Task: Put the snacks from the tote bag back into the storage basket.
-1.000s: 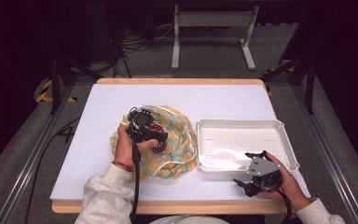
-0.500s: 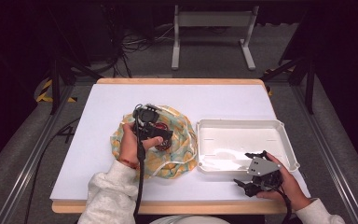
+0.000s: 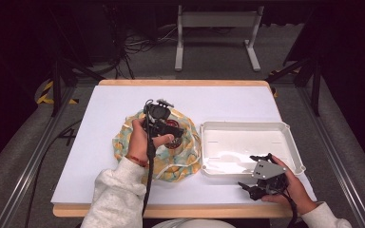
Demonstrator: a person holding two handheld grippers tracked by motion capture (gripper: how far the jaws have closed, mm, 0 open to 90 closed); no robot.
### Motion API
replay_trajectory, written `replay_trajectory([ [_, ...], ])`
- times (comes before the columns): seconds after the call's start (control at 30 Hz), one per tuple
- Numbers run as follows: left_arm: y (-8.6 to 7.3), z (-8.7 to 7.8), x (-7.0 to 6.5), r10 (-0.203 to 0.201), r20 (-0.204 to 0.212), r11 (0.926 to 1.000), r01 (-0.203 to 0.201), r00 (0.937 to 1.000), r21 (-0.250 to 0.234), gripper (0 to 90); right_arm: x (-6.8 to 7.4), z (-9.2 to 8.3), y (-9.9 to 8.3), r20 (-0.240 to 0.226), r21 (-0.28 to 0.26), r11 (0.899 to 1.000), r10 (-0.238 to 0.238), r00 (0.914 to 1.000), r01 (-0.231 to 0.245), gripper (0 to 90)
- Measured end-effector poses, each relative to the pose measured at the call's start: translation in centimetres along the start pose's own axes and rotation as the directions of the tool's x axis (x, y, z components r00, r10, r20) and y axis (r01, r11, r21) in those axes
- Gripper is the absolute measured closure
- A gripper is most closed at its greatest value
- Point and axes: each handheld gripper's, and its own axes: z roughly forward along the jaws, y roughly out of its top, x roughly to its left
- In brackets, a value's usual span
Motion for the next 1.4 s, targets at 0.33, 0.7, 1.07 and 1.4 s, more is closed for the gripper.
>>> replay_trajectory([
  [0.33,1.5,0.4,-1.7,0.03,0.02,0.9995,-0.03,0.9994,0.007,25.5,0.0,0.0,0.0,-0.001,-0.002,1.0,-0.006,1.0,0.006,6.7],
  [0.7,2.9,1.7,-4.1,0.07,0.038,0.9974,-0.07,0.9969,0.016,25.5,0.0,0.0,0.0,0.0,-0.004,1.0,-0.005,1.0,0.005,6.5],
  [1.07,3.8,3.2,-6.2,0.109,0.06,0.9932,-0.111,0.9923,0.035,25.6,0.0,0.0,0.0,0.001,-0.004,1.0,-0.005,1.0,0.005,6.5],
  [1.4,4.3,4.8,-7.8,0.136,0.075,0.9886,-0.14,0.9879,0.055,25.5,-0.1,-0.1,-0.1,0.003,-0.005,1.0,-0.003,1.0,0.003,6.0],
])
